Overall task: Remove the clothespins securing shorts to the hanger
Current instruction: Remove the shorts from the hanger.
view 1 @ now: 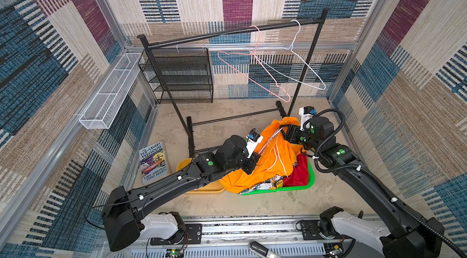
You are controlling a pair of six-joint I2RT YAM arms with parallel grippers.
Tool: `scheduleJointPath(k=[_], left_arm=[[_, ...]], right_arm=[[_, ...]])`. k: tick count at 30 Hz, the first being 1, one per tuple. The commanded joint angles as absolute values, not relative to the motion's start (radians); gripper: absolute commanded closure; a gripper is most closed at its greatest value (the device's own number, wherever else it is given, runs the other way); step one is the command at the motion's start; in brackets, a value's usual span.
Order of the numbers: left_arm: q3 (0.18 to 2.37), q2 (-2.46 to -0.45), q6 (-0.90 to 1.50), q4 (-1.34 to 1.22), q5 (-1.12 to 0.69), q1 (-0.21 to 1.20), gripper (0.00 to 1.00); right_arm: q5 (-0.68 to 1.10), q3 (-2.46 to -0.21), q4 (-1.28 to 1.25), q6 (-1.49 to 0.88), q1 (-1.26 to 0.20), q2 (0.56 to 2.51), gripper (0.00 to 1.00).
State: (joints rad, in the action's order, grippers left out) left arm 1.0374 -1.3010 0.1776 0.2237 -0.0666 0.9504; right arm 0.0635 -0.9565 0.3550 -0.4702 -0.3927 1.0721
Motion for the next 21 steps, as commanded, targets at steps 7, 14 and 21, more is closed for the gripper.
scheduleJointPath(k=[7,14,21], left_arm=[[1.060,-1.311,0.189,0.174,-0.094,0.961,1.00],[1.063,-1.305,0.186,0.181,-0.091,0.965,1.00],[1.050,-1.277,0.190,0.196,-0.092,0.968,1.00]], right_arm=[[-0.002,-0.992,0.344,-0.434,-0.407,1.133,0.50],[-0.036,-1.003,0.342,-0.441,-0.409,1.156,0.74],[-0.101,-1.034,0.358,-0.434,-0.408,1.164,0.88]])
